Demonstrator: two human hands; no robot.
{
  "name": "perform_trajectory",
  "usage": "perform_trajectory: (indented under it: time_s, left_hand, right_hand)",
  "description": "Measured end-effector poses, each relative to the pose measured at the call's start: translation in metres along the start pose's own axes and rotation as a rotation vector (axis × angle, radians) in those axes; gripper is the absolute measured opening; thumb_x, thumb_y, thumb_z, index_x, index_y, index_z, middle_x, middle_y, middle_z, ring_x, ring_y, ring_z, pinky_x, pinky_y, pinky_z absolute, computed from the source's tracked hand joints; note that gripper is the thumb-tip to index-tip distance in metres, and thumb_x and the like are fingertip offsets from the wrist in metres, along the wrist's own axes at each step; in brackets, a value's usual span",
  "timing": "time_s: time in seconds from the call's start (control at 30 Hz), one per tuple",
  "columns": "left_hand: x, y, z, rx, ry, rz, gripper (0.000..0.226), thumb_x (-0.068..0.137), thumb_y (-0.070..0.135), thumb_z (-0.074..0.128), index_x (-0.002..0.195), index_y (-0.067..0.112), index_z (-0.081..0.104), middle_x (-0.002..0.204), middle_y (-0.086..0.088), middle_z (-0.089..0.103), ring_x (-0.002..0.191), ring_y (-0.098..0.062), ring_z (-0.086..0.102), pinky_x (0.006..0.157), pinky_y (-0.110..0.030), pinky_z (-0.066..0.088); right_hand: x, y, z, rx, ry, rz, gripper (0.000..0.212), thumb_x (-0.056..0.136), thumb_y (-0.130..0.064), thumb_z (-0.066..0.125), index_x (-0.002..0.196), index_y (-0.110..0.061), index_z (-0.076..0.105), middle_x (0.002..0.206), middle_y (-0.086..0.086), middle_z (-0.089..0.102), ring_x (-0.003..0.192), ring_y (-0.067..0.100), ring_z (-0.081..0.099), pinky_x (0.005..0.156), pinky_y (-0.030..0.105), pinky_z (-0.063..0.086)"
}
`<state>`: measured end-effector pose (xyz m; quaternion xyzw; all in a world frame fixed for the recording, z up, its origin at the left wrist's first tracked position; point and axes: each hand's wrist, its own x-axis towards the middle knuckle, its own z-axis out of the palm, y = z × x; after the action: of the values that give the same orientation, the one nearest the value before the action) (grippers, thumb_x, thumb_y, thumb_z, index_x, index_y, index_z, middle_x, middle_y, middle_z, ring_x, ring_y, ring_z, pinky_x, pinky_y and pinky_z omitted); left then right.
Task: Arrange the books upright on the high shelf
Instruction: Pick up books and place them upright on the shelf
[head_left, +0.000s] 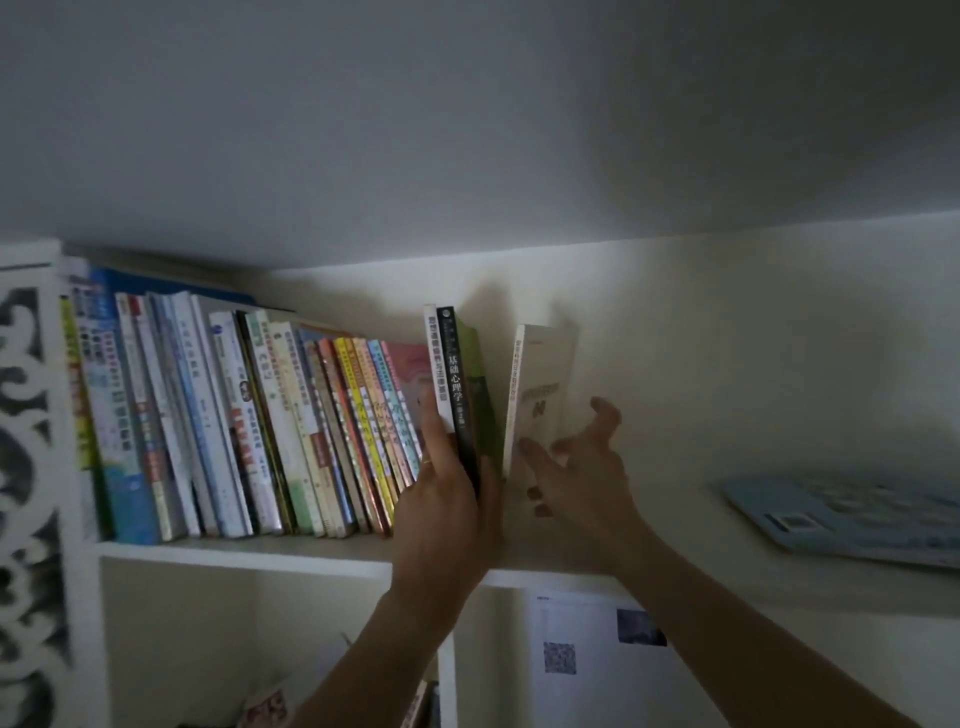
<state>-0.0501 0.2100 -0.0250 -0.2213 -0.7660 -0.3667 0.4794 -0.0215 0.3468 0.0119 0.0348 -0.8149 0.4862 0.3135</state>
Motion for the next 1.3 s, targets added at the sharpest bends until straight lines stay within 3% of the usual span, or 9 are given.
perform_trajectory:
  time_s: [0.1, 0.23, 0.3, 0.47, 0.67, 0.83, 1.0, 1.1, 1.3]
  left_hand:
    - [-0.002, -0.001, -0.004, -0.006, -0.015, 0.033, 0.074, 0.106, 0.037, 0.048, 0.16, 0.009, 0.005, 0.092, 0.004, 0.065, 0.053, 0.006, 0.053, 0.049, -0.012, 0.05]
    - [-0.005, -0.005, -0.006, -0.026, 0.004, 0.082, 0.078, 0.103, 0.044, 0.041, 0.162, 0.019, -0.005, 0.092, 0.0, 0.071, 0.058, -0.007, 0.065, 0.051, -0.023, 0.056]
    - [-0.006, -0.006, -0.008, -0.069, -0.019, 0.084, 0.081, 0.103, 0.041, 0.046, 0.161, 0.025, -0.009, 0.092, 0.002, 0.071, 0.061, -0.011, 0.068, 0.053, -0.029, 0.058]
    - [-0.002, -0.009, -0.008, -0.018, -0.084, 0.068, 0.074, 0.104, 0.037, 0.052, 0.158, 0.011, 0.009, 0.094, 0.012, 0.062, 0.064, -0.003, 0.061, 0.055, -0.008, 0.043]
    - [0.0, -0.007, -0.014, -0.106, -0.13, 0.031, 0.052, 0.106, 0.038, 0.044, 0.149, 0.025, 0.017, 0.097, 0.01, 0.066, 0.071, -0.004, 0.067, 0.061, -0.023, 0.058]
    - [0.001, -0.008, -0.011, -0.142, -0.124, -0.07, 0.035, 0.104, 0.041, 0.05, 0.129, 0.02, 0.037, 0.088, 0.019, 0.061, 0.07, -0.001, 0.066, 0.059, -0.021, 0.058]
    - [0.001, -0.011, -0.007, -0.142, -0.121, -0.07, 0.06, 0.1, 0.054, 0.044, 0.145, 0.02, 0.024, 0.091, 0.015, 0.068, 0.073, 0.0, 0.069, 0.063, -0.025, 0.06]
    - [0.001, -0.011, -0.006, -0.11, -0.095, -0.023, 0.06, 0.099, 0.06, 0.039, 0.146, 0.039, 0.01, 0.096, 0.015, 0.068, 0.073, 0.002, 0.068, 0.064, -0.019, 0.059]
    - [0.012, 0.006, -0.013, -0.141, -0.146, -0.115, 0.049, 0.103, 0.038, 0.052, 0.14, 0.024, 0.023, 0.092, 0.016, 0.059, 0.064, 0.003, 0.059, 0.056, -0.003, 0.045]
  right_hand:
    - [0.006, 0.007, 0.011, 0.206, -0.281, 0.009, 0.049, 0.088, -0.066, 0.06, 0.133, -0.06, 0.04, 0.126, -0.01, 0.064, 0.11, 0.013, 0.065, 0.101, 0.044, 0.053]
    - [0.007, 0.009, 0.014, 0.191, -0.393, -0.052, 0.067, 0.068, -0.083, 0.067, 0.13, -0.068, 0.045, 0.13, -0.019, 0.059, 0.121, 0.005, 0.058, 0.106, 0.04, 0.049]
    - [0.008, 0.009, 0.017, 0.183, -0.381, -0.062, 0.058, 0.075, -0.077, 0.066, 0.128, -0.068, 0.046, 0.131, -0.017, 0.059, 0.12, 0.008, 0.06, 0.107, 0.041, 0.049]
    - [0.008, 0.009, 0.02, 0.22, -0.335, -0.095, 0.032, 0.092, -0.048, 0.067, 0.114, -0.067, 0.053, 0.117, -0.026, 0.063, 0.117, 0.0, 0.061, 0.101, 0.034, 0.053]
    - [0.008, 0.011, 0.02, 0.221, -0.315, -0.114, 0.037, 0.087, -0.061, 0.061, 0.123, -0.061, 0.052, 0.121, -0.017, 0.067, 0.103, 0.0, 0.069, 0.098, 0.038, 0.055]
    - [0.01, 0.015, 0.021, 0.192, -0.306, -0.108, 0.028, 0.095, -0.056, 0.054, 0.123, -0.061, 0.051, 0.123, -0.021, 0.067, 0.106, -0.001, 0.068, 0.102, 0.042, 0.053]
    - [0.007, 0.013, 0.018, 0.169, -0.258, -0.125, 0.028, 0.096, -0.047, 0.06, 0.121, -0.057, 0.055, 0.117, -0.018, 0.071, 0.097, -0.001, 0.07, 0.095, 0.039, 0.057]
    - [0.009, 0.015, 0.019, 0.198, -0.241, -0.113, 0.026, 0.096, -0.044, 0.062, 0.119, -0.055, 0.058, 0.111, -0.018, 0.073, 0.094, 0.005, 0.073, 0.094, 0.043, 0.058]
    - [0.012, 0.017, 0.022, 0.241, -0.245, -0.104, 0.022, 0.101, -0.045, 0.049, 0.121, -0.052, 0.056, 0.111, -0.012, 0.075, 0.104, 0.01, 0.071, 0.096, 0.047, 0.056]
